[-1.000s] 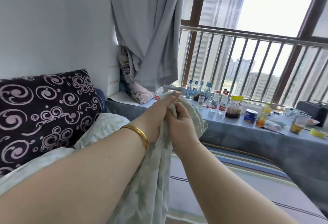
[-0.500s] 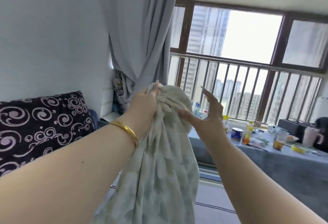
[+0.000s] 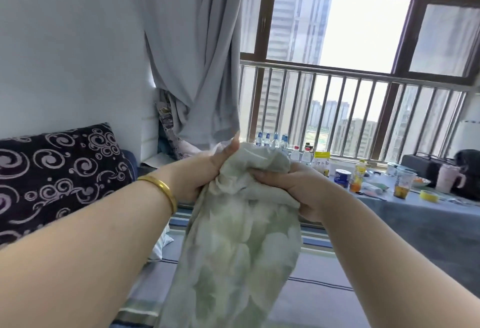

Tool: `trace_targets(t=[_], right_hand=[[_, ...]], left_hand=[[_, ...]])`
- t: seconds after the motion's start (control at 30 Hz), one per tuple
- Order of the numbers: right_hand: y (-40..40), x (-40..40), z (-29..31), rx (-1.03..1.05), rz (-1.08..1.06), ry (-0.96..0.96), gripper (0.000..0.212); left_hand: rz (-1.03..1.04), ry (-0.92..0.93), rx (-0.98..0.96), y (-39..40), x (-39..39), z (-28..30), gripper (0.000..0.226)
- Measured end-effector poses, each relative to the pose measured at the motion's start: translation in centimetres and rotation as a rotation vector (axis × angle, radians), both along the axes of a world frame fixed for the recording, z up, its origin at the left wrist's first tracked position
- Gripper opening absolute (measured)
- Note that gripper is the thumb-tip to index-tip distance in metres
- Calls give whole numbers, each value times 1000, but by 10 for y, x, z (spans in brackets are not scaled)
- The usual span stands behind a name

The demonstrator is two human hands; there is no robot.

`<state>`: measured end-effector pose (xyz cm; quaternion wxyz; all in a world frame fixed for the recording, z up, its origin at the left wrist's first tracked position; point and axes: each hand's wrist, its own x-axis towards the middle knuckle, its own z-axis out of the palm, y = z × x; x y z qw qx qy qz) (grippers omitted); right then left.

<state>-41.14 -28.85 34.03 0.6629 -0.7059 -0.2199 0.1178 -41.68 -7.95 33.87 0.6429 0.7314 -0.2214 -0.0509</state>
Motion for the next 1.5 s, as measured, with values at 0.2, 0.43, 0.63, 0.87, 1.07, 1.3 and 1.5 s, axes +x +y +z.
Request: trace_targets(t=[0.2, 0.43, 0.63, 0.87, 1.07, 1.3, 1.5], right_hand=[[32, 1, -19, -177, -203, 93, 25], [21, 28, -34, -98, -82, 337, 49], [0, 47, -40, -209, -119, 297, 80], [-5, 50, -49, -457, -158, 237, 79], [3, 46, -52, -360, -36, 84, 119], [31, 44, -44, -160, 121, -64, 40], [41, 37, -31, 73, 50, 48, 45]], left_hand=[[-50, 10, 66, 12, 6, -63, 148], [230, -72, 165, 30, 21, -78, 49], [284, 68, -97, 48, 28, -72, 29], [459, 106, -597, 38, 36, -45, 24], [456, 59, -539, 27, 29, -29, 29], [290, 139, -477, 13, 26, -24, 33], [278, 175, -444, 29, 27, -21, 44]])
